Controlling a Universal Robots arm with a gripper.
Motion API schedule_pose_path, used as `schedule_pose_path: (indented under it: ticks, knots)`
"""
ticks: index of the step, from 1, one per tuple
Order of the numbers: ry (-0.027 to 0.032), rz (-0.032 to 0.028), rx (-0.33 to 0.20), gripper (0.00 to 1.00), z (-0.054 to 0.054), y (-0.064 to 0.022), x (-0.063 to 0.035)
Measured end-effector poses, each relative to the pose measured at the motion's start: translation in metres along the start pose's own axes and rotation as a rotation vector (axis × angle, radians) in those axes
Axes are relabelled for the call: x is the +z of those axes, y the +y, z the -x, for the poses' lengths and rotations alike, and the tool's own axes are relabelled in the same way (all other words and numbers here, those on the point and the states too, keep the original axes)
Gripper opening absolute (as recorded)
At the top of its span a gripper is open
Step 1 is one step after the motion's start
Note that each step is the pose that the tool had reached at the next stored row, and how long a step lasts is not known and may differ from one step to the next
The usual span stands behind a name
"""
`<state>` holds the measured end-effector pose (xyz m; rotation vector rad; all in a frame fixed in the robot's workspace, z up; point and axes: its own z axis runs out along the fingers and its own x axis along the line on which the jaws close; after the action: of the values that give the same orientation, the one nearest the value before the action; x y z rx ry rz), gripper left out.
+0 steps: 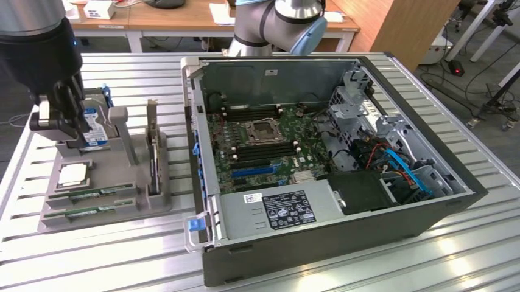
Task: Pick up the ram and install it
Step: 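Pick up the ram and move it above insertion slot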
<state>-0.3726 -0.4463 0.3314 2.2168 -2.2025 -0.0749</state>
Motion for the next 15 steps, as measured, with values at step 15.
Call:
schedule_pose_path:
  ticks: [15]
  knots:
    - [0.0, 0.0001, 0.0, 0.35, 0.0, -0.0005, 0.0117]
